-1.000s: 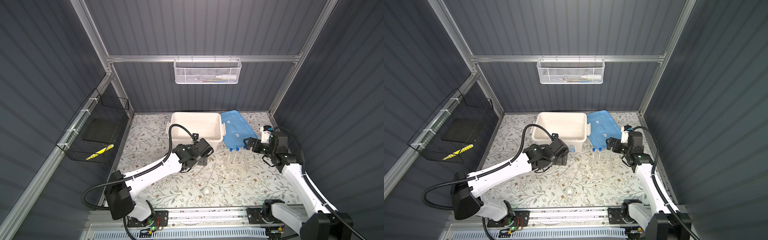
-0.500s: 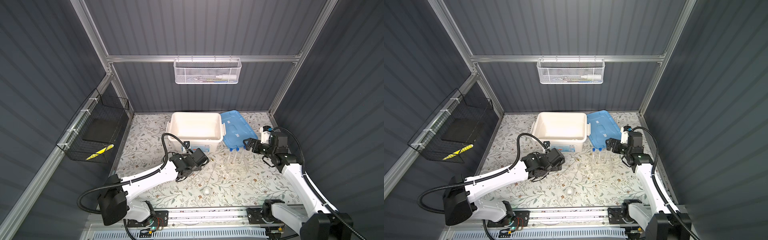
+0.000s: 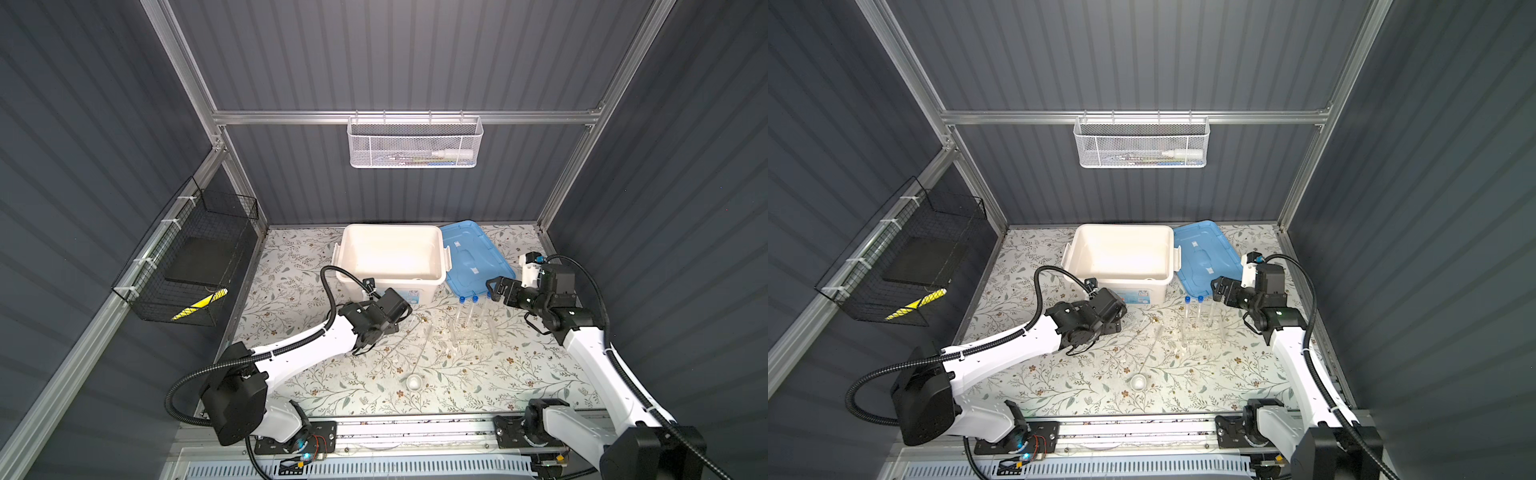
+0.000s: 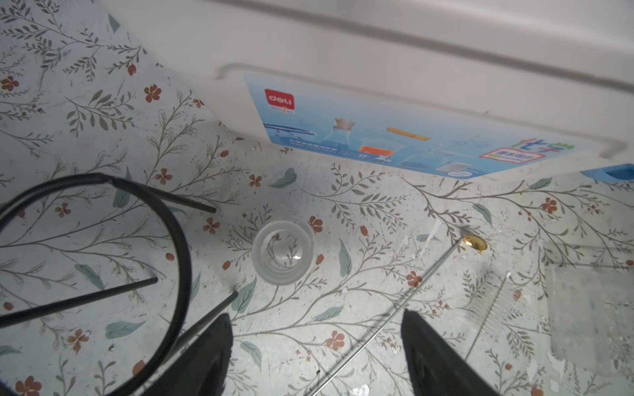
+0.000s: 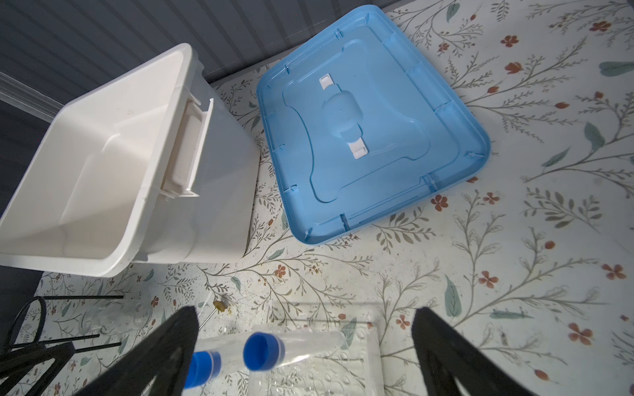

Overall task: Organize the chemistry lab equipment
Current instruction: 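Lower the open left gripper around the small glass bottle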

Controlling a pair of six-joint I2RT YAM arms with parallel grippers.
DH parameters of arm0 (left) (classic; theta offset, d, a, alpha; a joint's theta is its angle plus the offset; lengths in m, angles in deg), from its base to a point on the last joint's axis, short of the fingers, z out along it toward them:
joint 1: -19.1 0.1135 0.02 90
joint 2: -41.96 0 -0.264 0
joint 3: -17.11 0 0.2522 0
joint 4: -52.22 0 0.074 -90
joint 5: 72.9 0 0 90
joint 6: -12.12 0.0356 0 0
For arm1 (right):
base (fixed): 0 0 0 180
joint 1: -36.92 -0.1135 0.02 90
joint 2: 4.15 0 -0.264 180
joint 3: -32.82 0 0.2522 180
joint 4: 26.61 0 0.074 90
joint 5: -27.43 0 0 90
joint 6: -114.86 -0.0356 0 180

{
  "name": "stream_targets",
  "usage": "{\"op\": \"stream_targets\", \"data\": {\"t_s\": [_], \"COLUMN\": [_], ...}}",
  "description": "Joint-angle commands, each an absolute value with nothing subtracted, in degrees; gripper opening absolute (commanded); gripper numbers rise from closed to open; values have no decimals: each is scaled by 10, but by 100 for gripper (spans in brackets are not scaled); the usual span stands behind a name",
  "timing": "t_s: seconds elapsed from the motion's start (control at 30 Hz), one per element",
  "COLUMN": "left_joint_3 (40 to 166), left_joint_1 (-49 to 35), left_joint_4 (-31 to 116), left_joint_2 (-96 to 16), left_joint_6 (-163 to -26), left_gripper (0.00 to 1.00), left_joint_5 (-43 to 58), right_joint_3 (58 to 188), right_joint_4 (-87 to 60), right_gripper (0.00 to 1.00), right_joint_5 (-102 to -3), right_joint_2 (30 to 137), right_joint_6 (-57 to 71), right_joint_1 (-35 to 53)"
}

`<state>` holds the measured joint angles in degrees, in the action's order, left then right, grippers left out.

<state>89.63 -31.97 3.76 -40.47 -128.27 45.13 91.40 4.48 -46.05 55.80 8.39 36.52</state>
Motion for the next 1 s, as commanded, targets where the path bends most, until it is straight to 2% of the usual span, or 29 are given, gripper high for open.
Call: {"op": "stream_targets", "data": {"t_s": [0.0,0.37,0.97], "left_joint_3": [891,907,879], "left_joint_1": [-306,-298,-254], "left_joint_4": [60,68,43], "left_joint_2": [-415,-453,-423], "left_joint_6": [-1259,-1245,-1223], "left_gripper": [76,76,77], "left_joint_5": [438,417,432], "right_joint_3": [918,913,910], "right_joint_4": [50,53,53], "right_gripper": [99,99,99], "right_joint_5": [-458,-461,-462], "right_joint_2": [548,544,547], "right_joint_6": [81,81,81], "right_joint_1": [367,367,367]}}
